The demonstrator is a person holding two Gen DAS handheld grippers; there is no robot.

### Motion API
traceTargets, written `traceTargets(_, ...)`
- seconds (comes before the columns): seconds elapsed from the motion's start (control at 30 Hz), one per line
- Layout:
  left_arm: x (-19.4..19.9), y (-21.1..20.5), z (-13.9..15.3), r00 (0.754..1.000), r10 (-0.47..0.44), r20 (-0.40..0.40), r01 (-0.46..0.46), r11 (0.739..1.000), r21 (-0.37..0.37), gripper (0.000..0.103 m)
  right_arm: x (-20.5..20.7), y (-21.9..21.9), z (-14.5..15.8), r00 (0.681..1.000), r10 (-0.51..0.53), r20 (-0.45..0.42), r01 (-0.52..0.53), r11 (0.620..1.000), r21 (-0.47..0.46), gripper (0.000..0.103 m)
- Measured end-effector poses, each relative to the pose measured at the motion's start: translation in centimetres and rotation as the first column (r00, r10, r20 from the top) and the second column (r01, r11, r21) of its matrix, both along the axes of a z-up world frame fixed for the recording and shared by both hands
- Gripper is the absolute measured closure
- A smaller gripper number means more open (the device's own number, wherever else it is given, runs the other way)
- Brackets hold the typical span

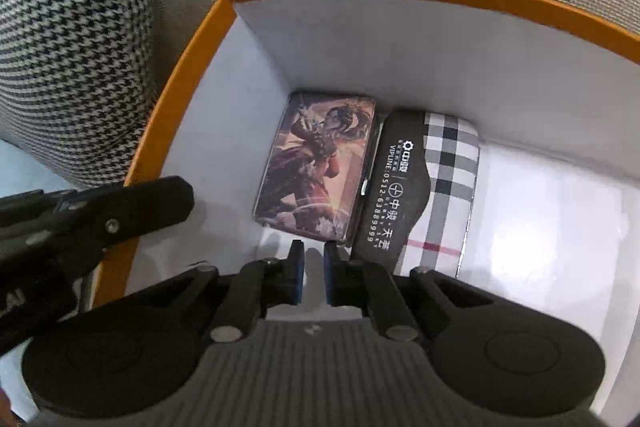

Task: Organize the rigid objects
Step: 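Lower the photo card box and plaid case into the shoebox and open both tools, then grasp the gold paper box with the left tool while the right grasps the clear cube box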

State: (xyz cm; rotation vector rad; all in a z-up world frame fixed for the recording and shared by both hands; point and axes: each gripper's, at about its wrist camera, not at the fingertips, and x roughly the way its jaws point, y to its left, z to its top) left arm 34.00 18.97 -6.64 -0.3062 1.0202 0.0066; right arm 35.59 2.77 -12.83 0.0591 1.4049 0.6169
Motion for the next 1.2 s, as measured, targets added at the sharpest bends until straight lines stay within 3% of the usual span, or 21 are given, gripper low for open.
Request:
traceTargets(0.2, -5.6, -0.4, 3.3, 0.991, 0.001, 0.131, 0.002, 1.0, -0.021, 0.095, -4.5, -3.0, 6.0, 0.985, 0.048, 0.163, -0.058, 0.997, 0.057, 0.089)
traceTargets(0.4, -12.7, -1.4, 4.6, 0.988, -0.014, 0.156, 0.025, 0.997, -0.073, 0.095, -10.0, -6.5, 10.7, 0.953, -0.008, 0.302, -0.03, 0.992, 0.119, 0.089)
traceTargets(0.57, -17.6, -2.5, 2.3, 0.999, -0.009, 0.051, 0.016, 0.992, -0.127, 0.095, -14.0, -7.6, 7.9, 0.944, -0.052, 0.324, 0.012, 0.992, 0.123, 0.087)
traceTargets(0.67, -19.9, -3.0, 0.3, 0.999, 0.013, -0.034, -0.019, 0.982, -0.19, 0.095, -17.2, -9.2, 6.6, 0.958, -0.065, 0.281, 0.036, 0.994, 0.108, 0.077)
traceTargets(0.77, -22.1, -3.8, -1.4, 0.994, 0.035, -0.108, -0.055, 0.98, -0.191, 0.094, -20.2, -10.2, 4.4, 0.975, -0.062, 0.215, 0.049, 0.997, 0.064, 0.076)
traceTargets(0.83, -22.9, -4.0, -2.2, 0.989, 0.043, -0.144, -0.07, 0.979, -0.192, 0.089, -21.9, -10.2, 2.8, 0.982, -0.042, 0.184, 0.035, 0.999, 0.039, 0.075)
traceTargets(1.0, -24.7, -4.3, -3.6, 0.978, 0.091, -0.186, -0.127, 0.974, -0.189, 0.072, -25.6, -8.6, 0.9, 0.982, 0.075, 0.176, -0.072, 0.997, -0.023, 0.057)
traceTargets(1.03, -25.0, -4.3, -4.1, 0.977, 0.101, -0.19, -0.138, 0.972, -0.192, 0.07, -26.0, -8.1, 0.6, 0.98, 0.096, 0.177, -0.093, 0.995, -0.028, 0.057)
traceTargets(1.13, -25.2, -4.4, -4.1, 0.976, 0.122, -0.181, -0.157, 0.968, -0.195, 0.063, -26.7, -6.4, 0.2, 0.965, 0.179, 0.19, -0.173, 0.984, -0.052, 0.04)
traceTargets(1.2, -25.2, -4.4, -4.2, 0.975, 0.132, -0.179, -0.169, 0.963, -0.209, 0.055, -27.3, -5.6, 0.3, 0.948, 0.233, 0.215, -0.221, 0.972, -0.079, 0.039)
